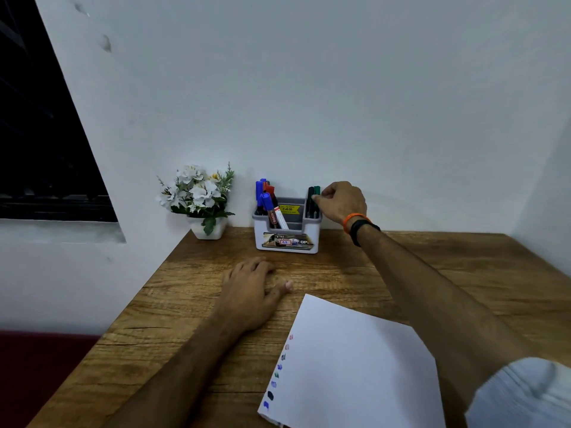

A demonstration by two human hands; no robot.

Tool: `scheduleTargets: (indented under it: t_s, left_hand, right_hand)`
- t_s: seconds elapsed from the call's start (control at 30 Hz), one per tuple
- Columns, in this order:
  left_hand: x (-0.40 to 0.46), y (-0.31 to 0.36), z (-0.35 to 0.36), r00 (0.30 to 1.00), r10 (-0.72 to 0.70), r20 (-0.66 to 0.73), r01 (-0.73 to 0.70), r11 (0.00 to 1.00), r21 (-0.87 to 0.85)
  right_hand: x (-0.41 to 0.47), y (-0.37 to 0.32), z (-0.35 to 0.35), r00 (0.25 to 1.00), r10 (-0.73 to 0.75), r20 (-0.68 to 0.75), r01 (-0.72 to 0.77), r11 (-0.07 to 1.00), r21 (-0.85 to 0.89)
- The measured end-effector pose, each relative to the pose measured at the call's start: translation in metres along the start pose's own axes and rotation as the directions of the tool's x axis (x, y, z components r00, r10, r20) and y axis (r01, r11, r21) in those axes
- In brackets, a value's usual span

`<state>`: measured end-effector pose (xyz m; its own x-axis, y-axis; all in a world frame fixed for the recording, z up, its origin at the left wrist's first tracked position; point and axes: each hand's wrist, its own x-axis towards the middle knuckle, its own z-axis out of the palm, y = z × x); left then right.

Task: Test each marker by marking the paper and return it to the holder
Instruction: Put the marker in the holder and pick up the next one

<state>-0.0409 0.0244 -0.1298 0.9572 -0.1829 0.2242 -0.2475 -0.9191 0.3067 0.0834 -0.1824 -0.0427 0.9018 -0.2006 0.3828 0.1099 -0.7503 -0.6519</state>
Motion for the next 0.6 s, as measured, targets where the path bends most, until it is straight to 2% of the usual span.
scheduleTargets:
  t_s: [0.1, 0.27, 0.4, 0.6]
  left_hand:
    - [0.000, 0.000, 0.000, 1.000, 0.001, -0.002, -0.001, 1.000, -0.003]
    - [0.000, -0.001, 0.000, 1.000, 0.004, -0.007, -0.004, 1.000, 0.003]
    - [-0.001, 0.000, -0.001, 1.000, 0.002, -0.002, -0.002, 1.000, 0.008]
    - [-0.003, 0.004, -0.005, 1.000, 0.004, 0.009, -0.004, 1.000, 0.019]
  right_hand:
    - [0.005, 0.000, 0.007, 0.999, 0.022, 0.032, -0.023, 0.998, 0.052]
    - [0.003, -0.001, 0.007, 0.995, 0.094, -0.019, -0.087, 0.970, 0.228]
    - [-0.006, -0.014, -0.007, 0.993, 0.095, -0.066, -0.049, 0.863, 0.503]
    - [-0.031, -0.039, -0.044, 0.994, -0.023, -0.108, 0.095, 0.675, 0.732]
